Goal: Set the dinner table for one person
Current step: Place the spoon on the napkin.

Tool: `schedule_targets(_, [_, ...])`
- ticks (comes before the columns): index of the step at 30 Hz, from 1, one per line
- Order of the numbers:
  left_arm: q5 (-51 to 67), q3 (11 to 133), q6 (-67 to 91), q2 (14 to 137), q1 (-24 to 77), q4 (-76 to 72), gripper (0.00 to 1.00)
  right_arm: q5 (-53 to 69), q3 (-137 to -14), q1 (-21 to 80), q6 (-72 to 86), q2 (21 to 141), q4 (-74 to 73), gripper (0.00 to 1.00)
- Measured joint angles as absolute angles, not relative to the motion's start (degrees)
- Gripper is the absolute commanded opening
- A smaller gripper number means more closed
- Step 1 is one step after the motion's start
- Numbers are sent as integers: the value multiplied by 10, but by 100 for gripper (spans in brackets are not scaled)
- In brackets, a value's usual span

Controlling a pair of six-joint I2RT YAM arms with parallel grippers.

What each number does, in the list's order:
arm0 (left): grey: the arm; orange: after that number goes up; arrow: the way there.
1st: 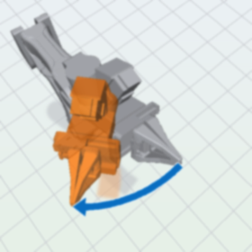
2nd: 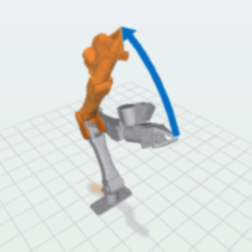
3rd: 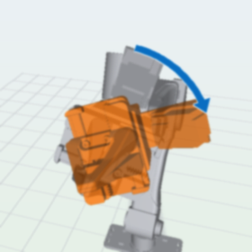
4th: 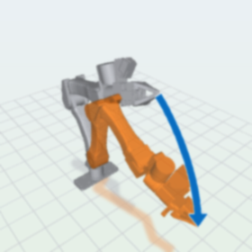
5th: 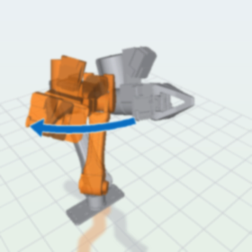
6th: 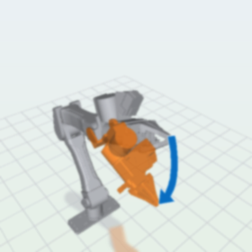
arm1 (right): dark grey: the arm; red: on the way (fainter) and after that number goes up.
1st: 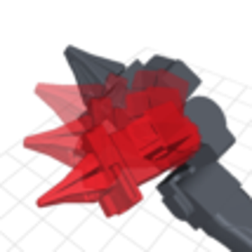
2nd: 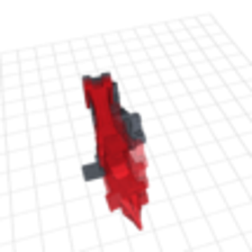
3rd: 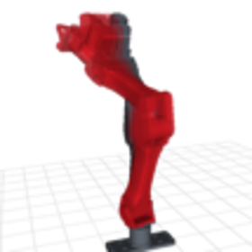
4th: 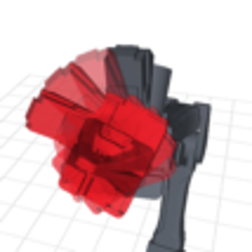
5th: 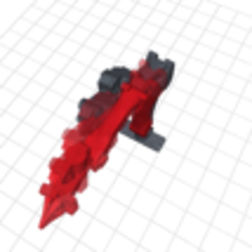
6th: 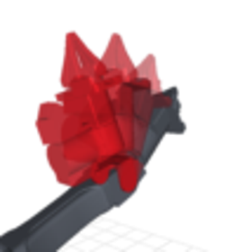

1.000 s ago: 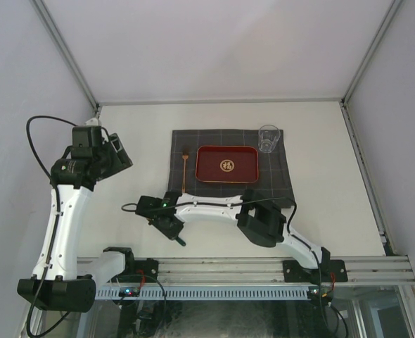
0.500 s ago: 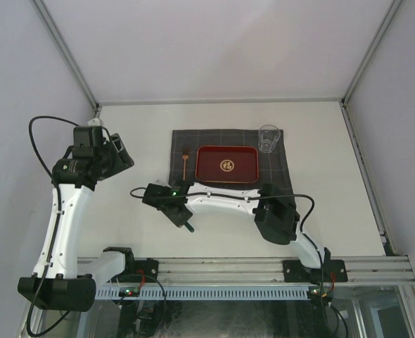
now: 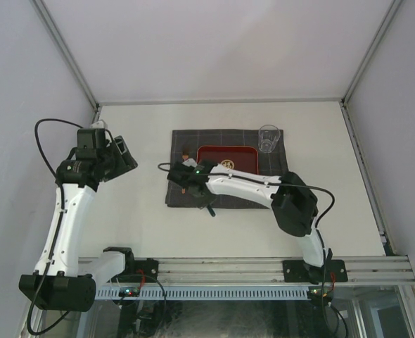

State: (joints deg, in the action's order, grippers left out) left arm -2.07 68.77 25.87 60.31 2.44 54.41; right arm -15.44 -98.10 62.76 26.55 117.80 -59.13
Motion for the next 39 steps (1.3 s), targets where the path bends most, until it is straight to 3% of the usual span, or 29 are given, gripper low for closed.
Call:
schedule_targets(20, [20,663,259,609,24,515,63,-134,-762,457,305,1010,-519,0])
schedule_targets(39, [34,663,259,644,32,510,61,-143,-686,302,304,949,-489,0])
